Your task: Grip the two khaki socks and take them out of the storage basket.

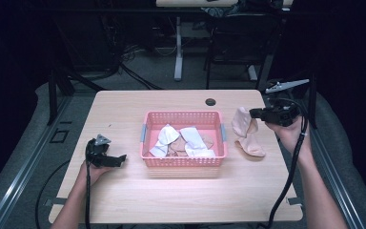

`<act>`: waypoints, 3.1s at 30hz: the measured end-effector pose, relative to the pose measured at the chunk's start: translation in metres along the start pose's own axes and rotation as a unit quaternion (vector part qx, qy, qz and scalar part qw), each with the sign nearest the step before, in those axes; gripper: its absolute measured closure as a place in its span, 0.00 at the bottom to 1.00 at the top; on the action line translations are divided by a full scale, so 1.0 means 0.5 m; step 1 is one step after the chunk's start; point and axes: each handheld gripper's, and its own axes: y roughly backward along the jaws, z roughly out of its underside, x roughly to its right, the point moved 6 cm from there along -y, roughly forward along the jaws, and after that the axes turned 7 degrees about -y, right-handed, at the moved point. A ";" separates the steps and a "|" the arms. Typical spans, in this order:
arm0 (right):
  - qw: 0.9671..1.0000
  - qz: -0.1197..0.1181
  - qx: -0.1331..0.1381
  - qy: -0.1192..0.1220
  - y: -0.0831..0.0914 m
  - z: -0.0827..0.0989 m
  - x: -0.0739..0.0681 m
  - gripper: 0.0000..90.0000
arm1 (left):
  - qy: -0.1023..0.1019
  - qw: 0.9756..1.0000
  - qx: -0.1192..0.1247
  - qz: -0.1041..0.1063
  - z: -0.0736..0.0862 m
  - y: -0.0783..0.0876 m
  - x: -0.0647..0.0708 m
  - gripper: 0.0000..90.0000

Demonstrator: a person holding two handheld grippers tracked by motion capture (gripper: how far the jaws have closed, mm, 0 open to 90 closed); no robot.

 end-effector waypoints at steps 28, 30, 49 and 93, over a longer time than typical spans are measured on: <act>0.998 0.019 -0.040 -0.048 -0.078 0.095 0.104 0.97 | -0.003 1.000 0.001 0.001 -0.001 -0.001 0.000 0.00; 0.998 0.019 -0.047 -0.049 -0.087 0.101 0.107 0.97 | -0.003 1.000 0.001 0.001 -0.001 -0.001 0.000 0.00; 0.983 0.012 -0.169 -0.068 -0.208 0.203 0.135 0.97 | -0.003 1.000 0.001 0.001 -0.001 -0.001 0.000 0.00; 0.997 -0.002 -0.061 -0.037 -0.090 0.176 0.057 0.07 | -0.003 1.000 0.002 0.003 -0.002 -0.001 0.000 0.00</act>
